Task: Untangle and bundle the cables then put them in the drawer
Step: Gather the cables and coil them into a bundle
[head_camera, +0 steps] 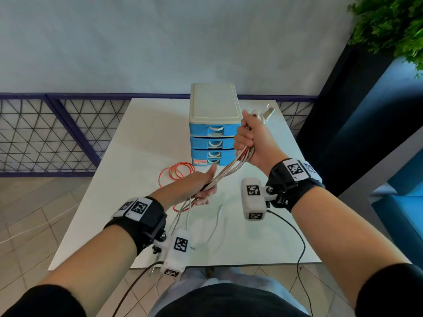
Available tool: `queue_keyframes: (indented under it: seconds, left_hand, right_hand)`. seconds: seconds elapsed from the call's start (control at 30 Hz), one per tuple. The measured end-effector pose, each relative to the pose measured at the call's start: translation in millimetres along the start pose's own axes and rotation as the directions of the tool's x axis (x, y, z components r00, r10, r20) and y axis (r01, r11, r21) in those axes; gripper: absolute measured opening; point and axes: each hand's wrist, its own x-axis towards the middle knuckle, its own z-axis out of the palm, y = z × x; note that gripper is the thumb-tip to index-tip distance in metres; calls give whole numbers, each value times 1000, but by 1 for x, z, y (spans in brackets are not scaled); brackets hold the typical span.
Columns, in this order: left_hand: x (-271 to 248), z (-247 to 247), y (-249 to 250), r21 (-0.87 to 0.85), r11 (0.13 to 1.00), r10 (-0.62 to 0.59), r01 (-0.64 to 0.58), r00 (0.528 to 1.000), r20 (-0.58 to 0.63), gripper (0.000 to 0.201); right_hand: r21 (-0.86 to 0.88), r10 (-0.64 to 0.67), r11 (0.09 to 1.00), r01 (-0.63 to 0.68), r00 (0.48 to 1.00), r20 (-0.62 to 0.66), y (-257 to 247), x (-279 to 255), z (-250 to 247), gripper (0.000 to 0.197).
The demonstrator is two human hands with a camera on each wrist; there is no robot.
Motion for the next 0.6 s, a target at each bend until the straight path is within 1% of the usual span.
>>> queue_keyframes:
  seconds: [0.07, 0.1, 0.13, 0.17, 0.23, 0.3, 0.33, 0.4, 0.47, 0.53, 0.6]
  left_hand:
    - [-4, -6, -5, -133, 989, -62, 69, 997, 55, 63]
    - [-5, -9, -5, -164, 983, -74, 85, 995, 71, 60]
    - [-4, -13, -6, -150, 986, -69, 79, 995, 70, 57]
    - [-3, -16, -6, -107, 993, -52, 57, 997, 52, 53]
    - [-2, -23, -2, 64, 998, 5, -1, 998, -60, 41]
    - [-1, -27, 7, 256, 966, 86, -36, 978, -187, 31]
    - [0, -27, 13, 318, 947, 131, -54, 965, -227, 28]
    - [0, -26, 24, 402, 911, 216, -89, 934, -284, 23]
    - [-3, -24, 34, 484, 869, 292, -104, 898, -330, 13]
    - [-5, -23, 41, 530, 837, 365, -140, 864, -347, 7]
    - [-6, -22, 45, 538, 822, 422, -185, 833, -358, 6]
  right_hand:
    - [-7, 11, 1000, -11, 1000, -3, -5, -1, -6, 34]
    - [-20, 27, 999, -27, 1000, 2, -6, -2, -9, 34]
    - [-39, 51, 998, -51, 999, 10, -7, -3, -11, 34]
    - [-66, 81, 995, -80, 997, 19, -7, -5, -12, 33]
    - [-178, 146, 974, -140, 989, 21, -6, -7, -12, 31]
    - [-364, 193, 914, -178, 981, 5, -3, -7, -10, 29]
    - [-446, 211, 875, -189, 978, -1, -2, -9, -8, 28]
    - [-550, 242, 808, -212, 970, -18, 1, -11, -5, 24]
    - [-594, 277, 771, -229, 961, -10, 4, -11, -4, 24]
    - [-588, 318, 772, -243, 948, 25, 6, -12, -3, 24]
    - [-565, 372, 777, -276, 926, 60, 6, -14, -2, 25]
